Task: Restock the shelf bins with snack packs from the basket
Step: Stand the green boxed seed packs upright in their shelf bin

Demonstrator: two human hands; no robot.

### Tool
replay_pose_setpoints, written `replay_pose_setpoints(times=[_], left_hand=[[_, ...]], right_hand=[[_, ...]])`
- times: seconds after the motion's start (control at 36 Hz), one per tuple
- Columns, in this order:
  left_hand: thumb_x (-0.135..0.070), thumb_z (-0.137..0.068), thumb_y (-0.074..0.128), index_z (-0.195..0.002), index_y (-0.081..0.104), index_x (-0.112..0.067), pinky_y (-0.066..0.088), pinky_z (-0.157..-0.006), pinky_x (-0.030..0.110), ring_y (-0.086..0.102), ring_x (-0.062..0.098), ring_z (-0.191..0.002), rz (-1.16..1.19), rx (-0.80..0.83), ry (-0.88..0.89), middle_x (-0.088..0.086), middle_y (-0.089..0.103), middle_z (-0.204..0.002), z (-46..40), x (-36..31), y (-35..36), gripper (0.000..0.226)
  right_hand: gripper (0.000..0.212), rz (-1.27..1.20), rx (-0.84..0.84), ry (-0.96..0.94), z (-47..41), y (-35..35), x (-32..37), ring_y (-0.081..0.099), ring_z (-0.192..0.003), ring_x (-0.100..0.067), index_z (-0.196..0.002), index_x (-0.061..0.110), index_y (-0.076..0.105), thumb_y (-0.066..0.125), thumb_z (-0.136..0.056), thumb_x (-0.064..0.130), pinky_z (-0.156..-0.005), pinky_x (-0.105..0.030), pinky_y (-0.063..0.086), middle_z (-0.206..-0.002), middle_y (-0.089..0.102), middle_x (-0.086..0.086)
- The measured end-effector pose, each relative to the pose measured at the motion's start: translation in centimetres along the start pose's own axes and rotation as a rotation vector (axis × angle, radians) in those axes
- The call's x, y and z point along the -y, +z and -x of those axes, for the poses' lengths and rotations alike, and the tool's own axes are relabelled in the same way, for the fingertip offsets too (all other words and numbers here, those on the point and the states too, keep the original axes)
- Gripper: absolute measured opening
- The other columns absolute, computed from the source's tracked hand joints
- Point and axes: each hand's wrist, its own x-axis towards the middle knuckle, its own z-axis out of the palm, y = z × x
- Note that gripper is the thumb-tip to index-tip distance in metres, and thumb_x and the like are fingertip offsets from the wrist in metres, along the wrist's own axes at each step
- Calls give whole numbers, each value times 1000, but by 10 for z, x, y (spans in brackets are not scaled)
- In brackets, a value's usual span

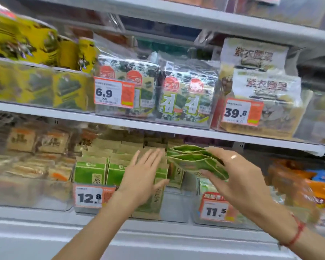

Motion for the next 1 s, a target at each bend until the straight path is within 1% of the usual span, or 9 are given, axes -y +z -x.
replay_pose_setpoints(times=[0.19, 0.44, 0.53, 0.64, 0.72, 0.78, 0.83, 0.89, 1.0], left_hand=[[-63, -91, 34, -150, 13, -18, 1, -120, 40, 17, 15, -144, -81, 7, -26, -1, 22, -156, -6, 0, 6, 78], [-60, -93, 33, -149, 12, -18, 3, -120, 40, 22, 17, -140, -36, -34, -20, -1, 28, -150, -2, 1, 11, 74], [-61, -92, 36, -148, 16, -18, 6, -119, 39, 26, 17, -138, -14, -43, -15, -2, 32, -146, -2, 4, 11, 74], [-60, -86, 52, -138, 41, -20, 23, -113, 42, 46, 20, -123, 19, -103, -11, -2, 51, -128, 2, 4, 13, 66], [-57, -71, 70, -119, 60, -17, 41, -101, 43, 61, 20, -100, 46, -158, -15, -2, 64, -104, 1, 5, 20, 64], [-57, -66, 74, -114, 62, -16, 46, -97, 43, 63, 20, -94, 55, -192, -14, -2, 65, -99, 1, 6, 24, 64], [-58, -70, 71, -117, 60, -17, 44, -98, 43, 61, 20, -97, 51, -198, -8, -2, 64, -102, 1, 6, 23, 64], [-58, -81, 60, -128, 51, -18, 35, -105, 40, 54, 20, -109, 45, -158, 11, -3, 58, -113, 2, 4, 19, 62], [-58, -90, 46, -138, 39, -20, 23, -111, 38, 44, 19, -120, 49, -170, 11, -5, 49, -126, 2, 4, 15, 62]], right_hand=[[43, 84, 245, 58, -28, 46, -4, 61, -87, -24, -120, 30, 54, 70, -81, 21, -61, -35, 50, -96, 67, 4], [48, 227, 544, -43, -79, 82, -4, 60, -107, -24, -127, 36, 54, 63, -84, 16, -86, -34, 41, -110, 69, 3], [51, 283, 516, -145, -74, 85, 9, 60, -105, -24, -126, 36, 54, 62, -83, 11, -88, -33, 36, -105, 68, 3], [65, 283, 415, -154, -38, 84, 7, 64, -91, -22, -123, 36, 56, 79, -66, 12, -86, -30, 31, -95, 71, 6], [60, 171, 269, -153, -17, 70, -1, 64, -87, -21, -119, 29, 64, 84, -65, 13, -87, -30, 34, -97, 71, 3], [56, 52, 253, -136, -9, 57, 1, 58, -88, -8, -119, 31, 64, 83, -69, 16, -84, -25, 36, -98, 70, 11], [51, -58, 379, -35, -12, 46, 3, 46, -83, 7, -118, 42, 59, 79, -74, 24, -73, -15, 33, -92, 69, 20], [51, -62, 581, 75, -24, 43, 0, 50, -79, 4, -122, 49, 53, 74, -79, 31, -62, -10, 31, -87, 70, 19], [68, -31, 884, 75, -56, 73, -10, 57, -89, -12, -138, 50, 34, 70, -82, 36, -67, -29, 42, -103, 64, 12]])
